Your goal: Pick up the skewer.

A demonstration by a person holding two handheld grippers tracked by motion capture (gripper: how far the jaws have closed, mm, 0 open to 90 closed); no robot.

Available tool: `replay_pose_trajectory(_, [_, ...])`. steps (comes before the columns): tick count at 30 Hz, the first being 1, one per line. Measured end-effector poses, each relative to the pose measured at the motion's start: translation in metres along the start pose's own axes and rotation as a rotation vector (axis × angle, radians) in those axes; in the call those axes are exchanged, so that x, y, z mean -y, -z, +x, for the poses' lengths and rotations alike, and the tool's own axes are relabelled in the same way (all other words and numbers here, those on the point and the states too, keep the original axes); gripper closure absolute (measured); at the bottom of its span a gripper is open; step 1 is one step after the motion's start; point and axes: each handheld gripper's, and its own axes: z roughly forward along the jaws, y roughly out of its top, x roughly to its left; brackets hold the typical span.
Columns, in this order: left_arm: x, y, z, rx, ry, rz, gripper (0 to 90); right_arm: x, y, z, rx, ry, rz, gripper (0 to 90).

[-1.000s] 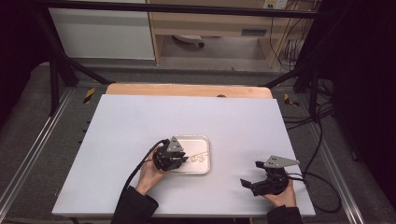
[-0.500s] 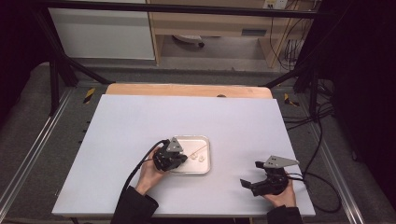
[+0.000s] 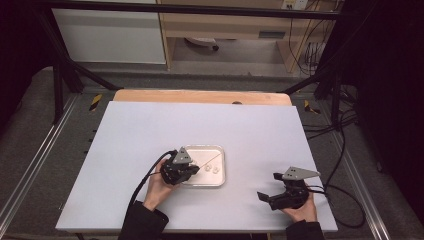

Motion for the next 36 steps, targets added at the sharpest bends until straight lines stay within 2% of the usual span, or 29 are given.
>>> replay_pose_trajectory(16, [0.006,0.016,-0.013,0.004,0.023,-0.039,88.3,-0.004,-0.005,0.005,0.002,0.031,0.010,0.6])
replay_pose_trajectory(20, [0.006,0.020,-0.017,0.009,0.021,-0.047,88.3,-0.007,-0.008,0.009,0.029,0.051,0.019,0.6])
replay_pose_trajectory(25, [0.004,0.020,-0.022,0.022,0.024,-0.053,88.2,-0.010,-0.014,0.014,0.040,0.069,0.028,0.6])
replay_pose_trajectory(36, [-0.005,0.019,-0.034,0.038,-0.022,-0.040,88.3,-0.015,-0.019,0.023,0.038,0.133,0.030,0.8])
